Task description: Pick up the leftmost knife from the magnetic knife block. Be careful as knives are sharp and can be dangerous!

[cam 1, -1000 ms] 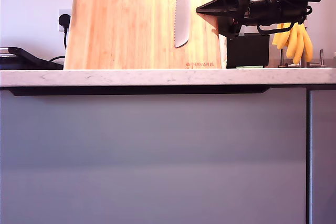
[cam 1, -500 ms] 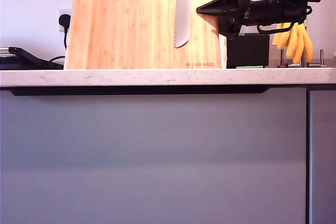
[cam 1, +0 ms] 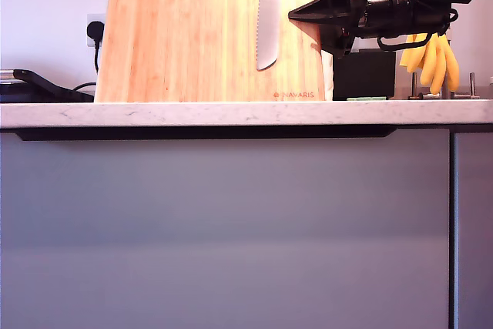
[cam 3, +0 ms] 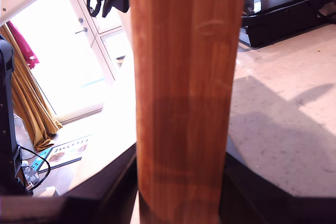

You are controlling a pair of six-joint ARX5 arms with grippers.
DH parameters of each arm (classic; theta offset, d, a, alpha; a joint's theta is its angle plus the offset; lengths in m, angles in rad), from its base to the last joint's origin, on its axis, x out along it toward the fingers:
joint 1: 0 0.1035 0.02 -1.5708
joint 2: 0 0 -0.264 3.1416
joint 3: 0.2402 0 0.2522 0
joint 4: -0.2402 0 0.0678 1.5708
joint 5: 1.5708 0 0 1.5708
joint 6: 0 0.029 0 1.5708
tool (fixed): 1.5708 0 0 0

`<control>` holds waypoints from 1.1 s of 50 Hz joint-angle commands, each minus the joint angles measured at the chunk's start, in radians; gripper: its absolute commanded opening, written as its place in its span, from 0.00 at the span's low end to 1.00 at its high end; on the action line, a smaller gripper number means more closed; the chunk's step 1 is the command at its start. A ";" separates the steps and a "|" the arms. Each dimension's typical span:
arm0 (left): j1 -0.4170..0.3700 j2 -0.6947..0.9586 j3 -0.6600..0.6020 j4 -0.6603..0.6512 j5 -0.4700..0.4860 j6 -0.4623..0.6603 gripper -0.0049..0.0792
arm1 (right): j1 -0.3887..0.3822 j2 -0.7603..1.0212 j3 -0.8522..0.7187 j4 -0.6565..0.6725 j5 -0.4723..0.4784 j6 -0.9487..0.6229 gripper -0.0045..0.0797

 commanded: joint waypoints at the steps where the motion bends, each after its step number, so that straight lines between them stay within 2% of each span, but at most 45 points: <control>1: 0.007 -0.024 0.008 0.001 -0.014 -0.010 0.03 | 0.011 0.032 -0.023 0.019 0.031 -0.008 0.04; 14: 0.038 -0.024 0.008 0.001 -0.137 -0.055 0.03 | 0.011 0.032 -0.023 0.020 0.031 -0.008 0.04; 25: 0.047 -0.013 0.007 0.001 -0.288 -0.088 0.03 | 0.011 0.032 -0.023 0.024 0.031 -0.008 0.04; 43: 0.053 0.068 -0.002 0.002 -0.298 -0.150 0.03 | 0.011 0.032 -0.023 0.026 0.031 -0.008 0.04; 55: 0.073 0.118 -0.002 0.002 -0.349 -0.176 0.03 | 0.011 0.032 -0.023 0.027 0.031 -0.009 0.04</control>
